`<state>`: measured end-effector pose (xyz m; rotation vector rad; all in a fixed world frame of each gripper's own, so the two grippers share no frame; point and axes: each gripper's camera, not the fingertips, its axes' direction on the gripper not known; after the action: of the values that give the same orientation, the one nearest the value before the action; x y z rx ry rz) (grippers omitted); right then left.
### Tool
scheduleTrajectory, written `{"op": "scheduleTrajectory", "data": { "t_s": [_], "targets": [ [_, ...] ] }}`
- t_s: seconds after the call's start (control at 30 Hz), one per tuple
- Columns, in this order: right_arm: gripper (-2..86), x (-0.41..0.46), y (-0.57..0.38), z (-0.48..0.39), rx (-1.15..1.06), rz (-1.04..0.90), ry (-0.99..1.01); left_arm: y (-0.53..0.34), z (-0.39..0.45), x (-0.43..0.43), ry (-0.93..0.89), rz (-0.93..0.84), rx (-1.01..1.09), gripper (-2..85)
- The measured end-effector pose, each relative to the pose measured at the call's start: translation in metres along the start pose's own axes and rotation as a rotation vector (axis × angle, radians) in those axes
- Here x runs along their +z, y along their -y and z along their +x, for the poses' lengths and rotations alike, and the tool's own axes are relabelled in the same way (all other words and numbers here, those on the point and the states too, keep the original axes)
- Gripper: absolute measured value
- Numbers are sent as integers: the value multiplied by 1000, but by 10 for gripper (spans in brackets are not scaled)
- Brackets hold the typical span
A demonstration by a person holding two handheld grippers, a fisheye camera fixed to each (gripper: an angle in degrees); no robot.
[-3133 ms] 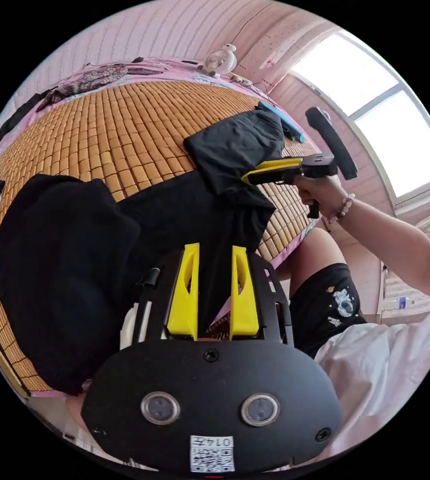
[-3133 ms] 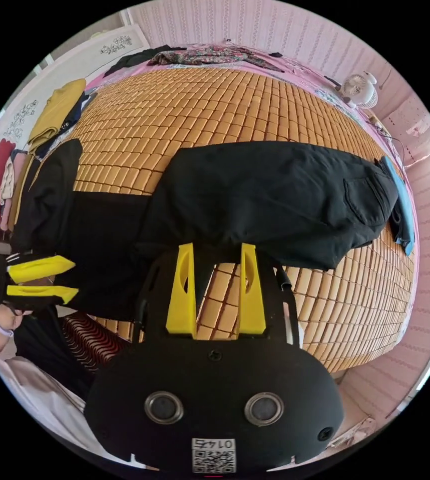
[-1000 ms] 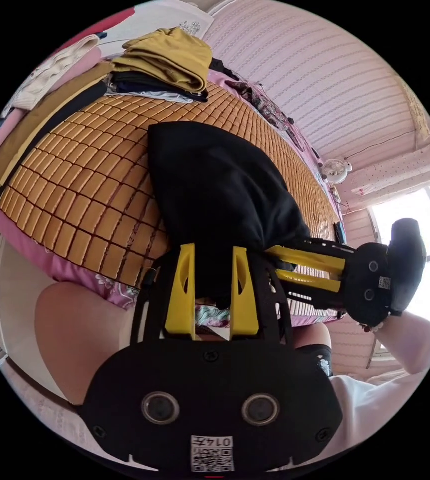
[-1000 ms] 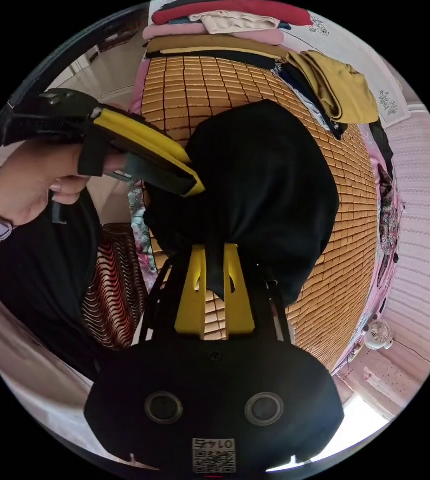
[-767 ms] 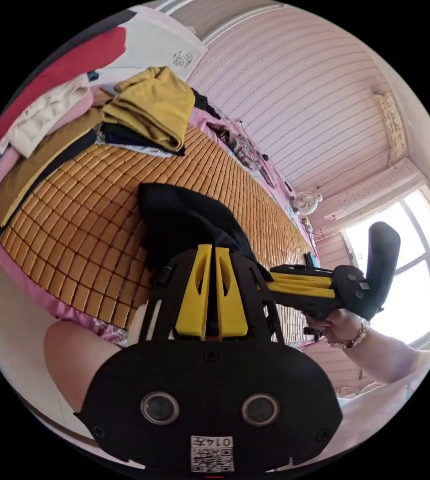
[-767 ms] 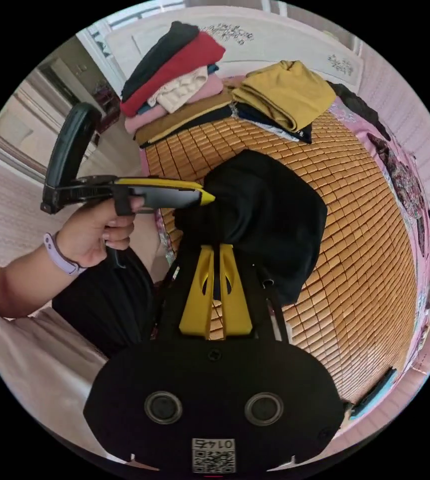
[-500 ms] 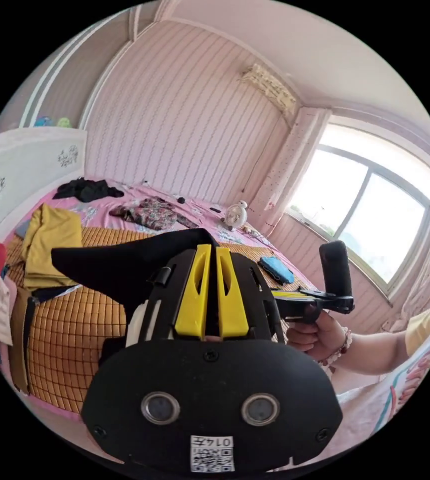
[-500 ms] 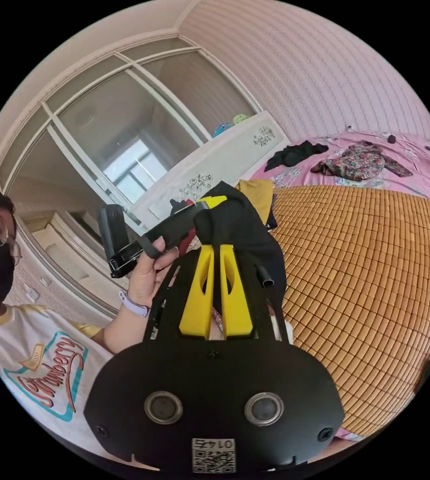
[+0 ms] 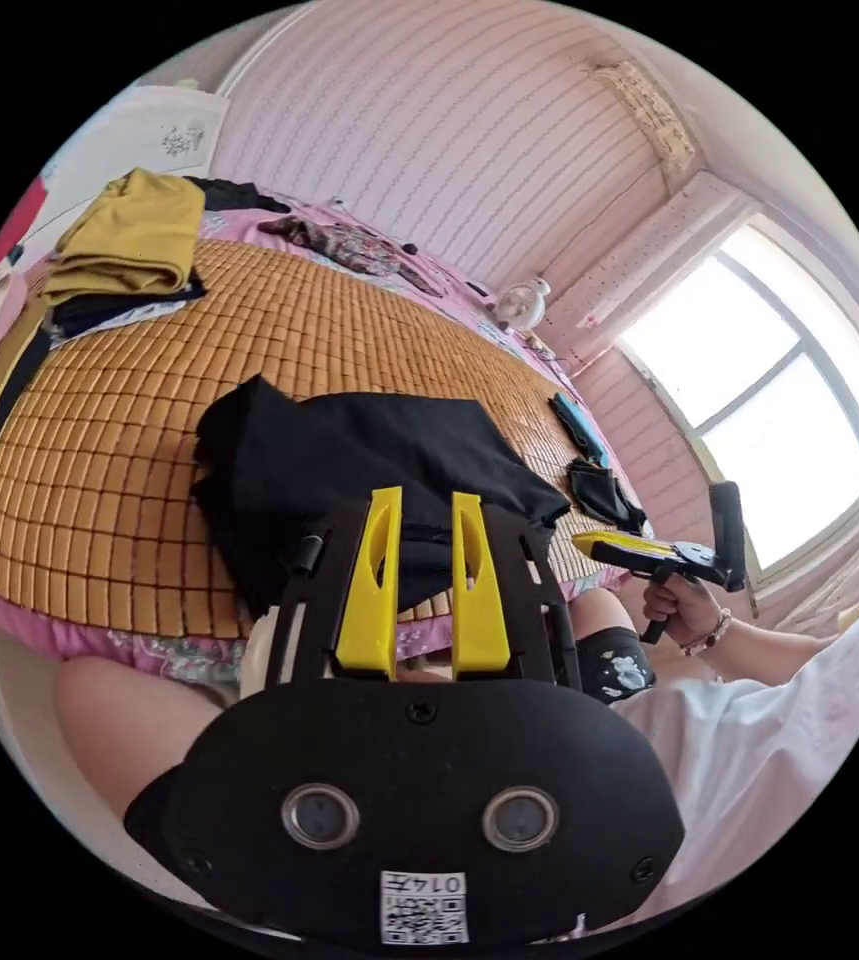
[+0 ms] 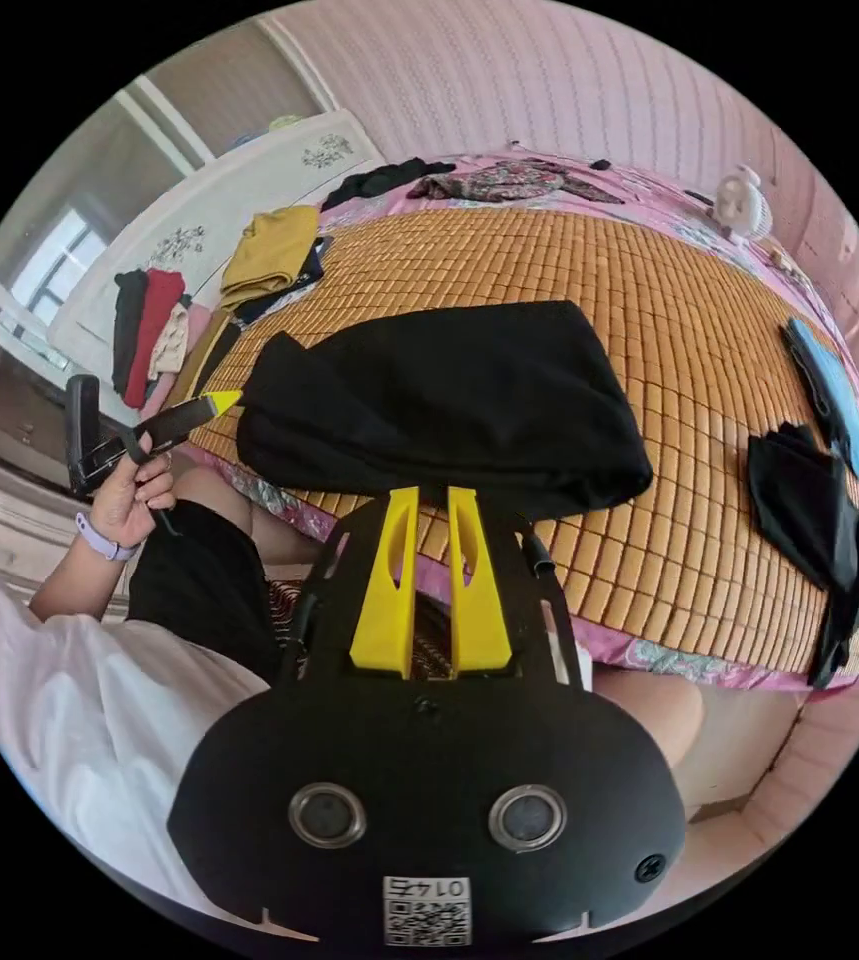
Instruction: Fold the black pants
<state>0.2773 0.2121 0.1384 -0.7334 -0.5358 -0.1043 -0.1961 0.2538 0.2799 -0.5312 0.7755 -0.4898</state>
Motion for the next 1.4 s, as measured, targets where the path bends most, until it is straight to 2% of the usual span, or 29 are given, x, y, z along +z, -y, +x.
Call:
{"op": "scheduleTrajectory", "data": {
  "t_s": [0.17, 0.3, 0.4, 0.5, 0.57, 0.8, 0.93, 1.0, 1.1, 1.23, 1.3, 1.37, 1.4],
  "targets": [
    [107, 45, 87, -92, -401, -30, 104, -16, -62, -51, 81, 77, -235, 97],
    [148, 83, 137, -145, -508, -111, 96, -26, -78, -76, 109, 111, -301, 98],
    [149, 130, 160, -163, -532, -275, -13, -27, -76, -80, 47, 90, -302, 101],
    [131, 143, 174, -141, -387, -320, 89, -27, -69, -84, 74, 85, -260, 102],
    [86, 132, 184, -112, -222, -324, 223, -23, -68, -79, 93, 57, -240, 103],
    [27, 92, 183, -52, -17, -268, 451, 19, -55, -24, 100, 0, -164, 132],
    [7, 55, 179, -17, 73, -174, 613, 38, -47, 11, 106, -123, -165, 138],
    [2, 37, 174, 6, 127, -133, 656, 40, -45, 38, 232, -311, -120, 132],
    [-2, 1, 162, 52, 225, -34, 700, 39, -46, 34, 202, -302, -123, 109],
    [-2, -95, 142, 129, 340, 279, 721, 49, -37, 2, 195, -219, -52, 54],
    [-1, -146, 128, 159, 363, 443, 678, 63, -33, -32, 214, -146, -16, 42],
    [2, -211, 97, 189, 390, 634, 542, 72, -32, -67, 253, -69, 8, 37],
    [3, -224, 88, 196, 400, 670, 502, 75, -33, -92, 282, -23, 10, 36]
  ]
}}
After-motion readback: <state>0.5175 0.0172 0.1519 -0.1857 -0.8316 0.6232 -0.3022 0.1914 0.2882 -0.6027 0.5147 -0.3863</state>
